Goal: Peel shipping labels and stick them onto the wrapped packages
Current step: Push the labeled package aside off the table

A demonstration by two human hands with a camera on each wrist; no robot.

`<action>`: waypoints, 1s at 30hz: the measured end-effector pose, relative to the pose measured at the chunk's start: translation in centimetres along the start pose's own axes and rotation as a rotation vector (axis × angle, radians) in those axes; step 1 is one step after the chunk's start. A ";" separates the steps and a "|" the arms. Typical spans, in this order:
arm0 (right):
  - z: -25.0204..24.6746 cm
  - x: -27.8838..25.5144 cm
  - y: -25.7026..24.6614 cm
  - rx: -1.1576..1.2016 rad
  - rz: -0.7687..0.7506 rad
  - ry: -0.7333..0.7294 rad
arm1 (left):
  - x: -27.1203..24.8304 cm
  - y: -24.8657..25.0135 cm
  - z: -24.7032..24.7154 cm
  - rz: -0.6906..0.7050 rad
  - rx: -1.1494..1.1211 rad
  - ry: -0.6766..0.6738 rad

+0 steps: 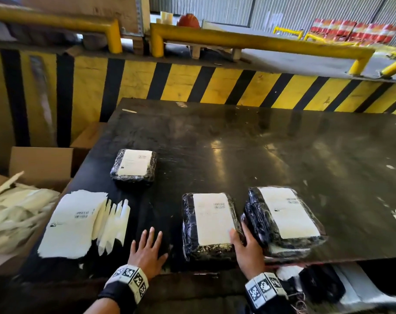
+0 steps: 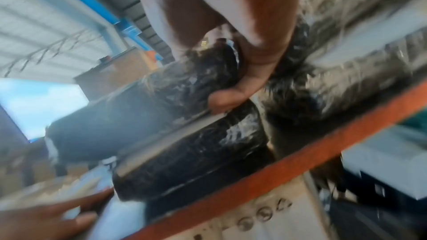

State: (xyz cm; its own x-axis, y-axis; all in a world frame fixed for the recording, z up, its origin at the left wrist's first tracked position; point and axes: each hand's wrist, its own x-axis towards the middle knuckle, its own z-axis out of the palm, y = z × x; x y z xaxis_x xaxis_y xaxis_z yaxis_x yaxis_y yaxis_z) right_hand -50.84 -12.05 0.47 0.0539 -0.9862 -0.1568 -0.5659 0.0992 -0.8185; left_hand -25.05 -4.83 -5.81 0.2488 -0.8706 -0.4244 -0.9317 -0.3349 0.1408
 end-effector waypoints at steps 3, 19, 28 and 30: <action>-0.6 -0.8 -0.2 -0.252 -0.044 0.000 | 0.0 0.0 0.0 0.006 -0.011 0.005; 11.3 -0.5 -15.1 -0.201 -0.649 -0.293 | -4.1 -10.5 -6.9 0.062 -0.636 0.454; 27.6 1.7 -20.1 -0.430 -0.721 -0.566 | -1.2 -24.9 -8.5 -0.266 -0.501 0.643; 29.3 2.1 -20.0 -0.495 -0.703 -0.571 | -0.4 -25.8 -8.8 -0.260 -0.510 0.622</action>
State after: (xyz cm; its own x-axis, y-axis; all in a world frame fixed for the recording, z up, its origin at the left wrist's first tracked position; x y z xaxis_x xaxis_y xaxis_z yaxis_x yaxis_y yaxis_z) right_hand -15.26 -12.19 0.30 0.8132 -0.5770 -0.0757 -0.5237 -0.6690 -0.5274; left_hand 1.18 1.02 -1.42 0.6782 -0.7332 0.0497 -0.6284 -0.5435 0.5565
